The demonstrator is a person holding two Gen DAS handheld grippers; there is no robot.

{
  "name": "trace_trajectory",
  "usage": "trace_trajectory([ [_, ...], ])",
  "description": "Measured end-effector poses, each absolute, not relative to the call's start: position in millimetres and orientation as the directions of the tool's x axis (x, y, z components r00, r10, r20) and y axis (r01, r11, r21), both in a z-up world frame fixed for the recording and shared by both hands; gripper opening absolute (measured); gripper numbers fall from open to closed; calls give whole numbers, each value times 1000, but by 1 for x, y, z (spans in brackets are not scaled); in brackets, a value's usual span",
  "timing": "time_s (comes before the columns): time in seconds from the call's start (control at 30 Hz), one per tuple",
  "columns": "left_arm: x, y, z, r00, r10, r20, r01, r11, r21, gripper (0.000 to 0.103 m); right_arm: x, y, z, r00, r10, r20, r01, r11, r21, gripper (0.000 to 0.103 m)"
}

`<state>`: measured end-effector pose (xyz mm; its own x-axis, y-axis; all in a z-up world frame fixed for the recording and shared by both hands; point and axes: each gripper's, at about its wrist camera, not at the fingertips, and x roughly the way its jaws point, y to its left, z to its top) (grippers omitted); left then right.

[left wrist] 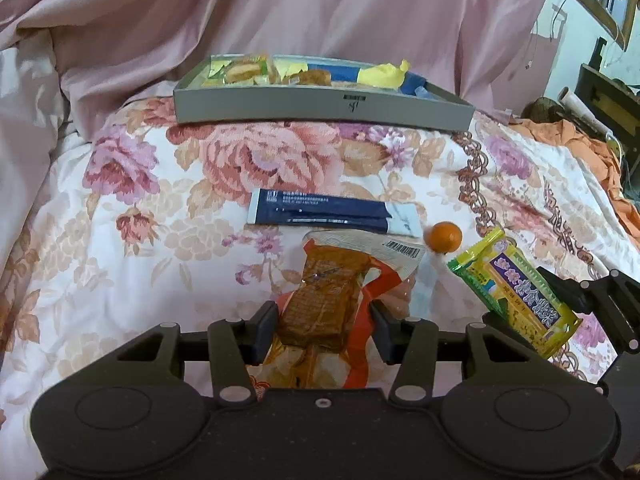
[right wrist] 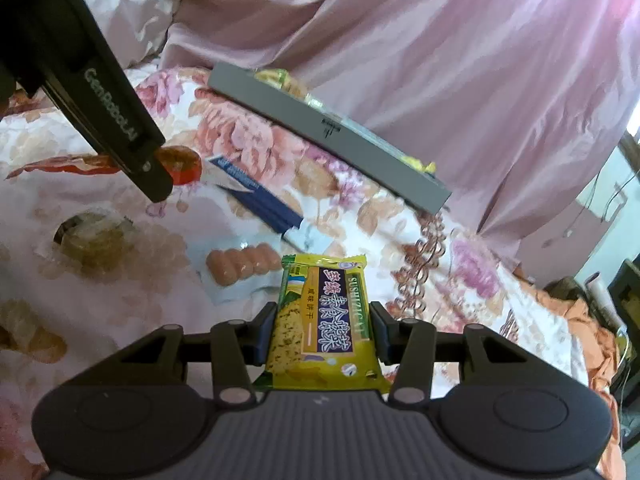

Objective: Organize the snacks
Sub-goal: 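Lift and carry the biscuit packet and candy bar into the grey tray with both grippers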

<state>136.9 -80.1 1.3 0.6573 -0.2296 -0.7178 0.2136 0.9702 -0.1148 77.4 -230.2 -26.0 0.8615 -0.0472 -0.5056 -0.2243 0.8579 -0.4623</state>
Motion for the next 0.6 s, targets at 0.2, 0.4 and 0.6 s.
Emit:
trace_trajectory([
  [0.2,141,-82,9,693,-240,-680,208,969,-131,51,74,-231,-17,904,-30,-427,-189,867,-461,52],
  [0.4,150,-85,19,725,-255,-640,214,966,-142,51,75,-234,-10,933,-27,-358,-147,880,-451,52],
  [0.6,174,-79,39,763,-258,-593,199,966,-165,51,84,-237,9,968,-19,-249,-99,884,-456,52],
])
